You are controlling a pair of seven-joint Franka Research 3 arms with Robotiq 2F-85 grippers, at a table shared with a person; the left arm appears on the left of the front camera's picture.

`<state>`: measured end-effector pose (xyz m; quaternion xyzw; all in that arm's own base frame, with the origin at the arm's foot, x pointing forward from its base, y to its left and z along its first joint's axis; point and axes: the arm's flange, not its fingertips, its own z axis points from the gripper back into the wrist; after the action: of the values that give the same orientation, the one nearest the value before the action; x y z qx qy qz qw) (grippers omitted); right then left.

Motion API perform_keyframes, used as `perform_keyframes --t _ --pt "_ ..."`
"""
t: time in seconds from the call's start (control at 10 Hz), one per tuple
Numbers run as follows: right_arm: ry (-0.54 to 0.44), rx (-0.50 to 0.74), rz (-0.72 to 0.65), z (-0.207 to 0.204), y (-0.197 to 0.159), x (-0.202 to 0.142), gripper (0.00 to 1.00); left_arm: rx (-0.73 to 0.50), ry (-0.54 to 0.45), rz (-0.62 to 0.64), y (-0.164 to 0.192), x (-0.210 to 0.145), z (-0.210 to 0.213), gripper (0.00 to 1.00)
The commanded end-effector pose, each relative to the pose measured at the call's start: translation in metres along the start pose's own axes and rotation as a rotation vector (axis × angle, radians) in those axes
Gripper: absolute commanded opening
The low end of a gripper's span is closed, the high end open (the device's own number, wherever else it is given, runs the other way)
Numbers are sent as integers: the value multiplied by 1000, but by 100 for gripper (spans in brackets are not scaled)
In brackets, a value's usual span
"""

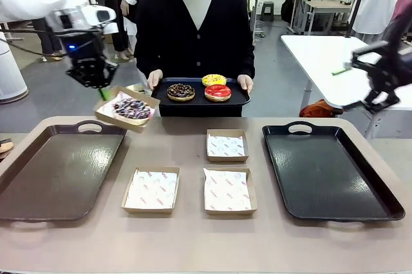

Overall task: Individually package the donuts and arrange them on the tray.
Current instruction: Place the picked Paper togo box on the Handle tray while simultaneously picking up another Paper togo box from the table with the other hand.

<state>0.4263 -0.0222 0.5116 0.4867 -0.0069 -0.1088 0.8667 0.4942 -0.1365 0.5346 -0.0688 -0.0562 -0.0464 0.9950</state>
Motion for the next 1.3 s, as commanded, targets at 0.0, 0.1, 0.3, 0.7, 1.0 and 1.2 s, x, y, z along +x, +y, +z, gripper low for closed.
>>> perform_keyframes --t 0.0,0.1,0.3,0.7,1.0,1.2 --pt "-20 -171 -23 -40 28 39 100 -37 9 19 35 -34 -2 1" --pt "-28 -269 -13 -75 47 52 100 -54 10 41 56 -51 -1 1" --pt "-38 -421 19 -136 62 72 100 -64 -18 70 83 -73 -5 1" --pt "20 -598 56 -239 56 83 100 -65 -33 134 139 -98 -15 1" --pt "40 -590 70 -249 44 75 100 -52 -12 159 142 -96 -14 1" --pt "40 -590 70 -249 44 75 100 -52 -12 159 142 -96 -14 1"
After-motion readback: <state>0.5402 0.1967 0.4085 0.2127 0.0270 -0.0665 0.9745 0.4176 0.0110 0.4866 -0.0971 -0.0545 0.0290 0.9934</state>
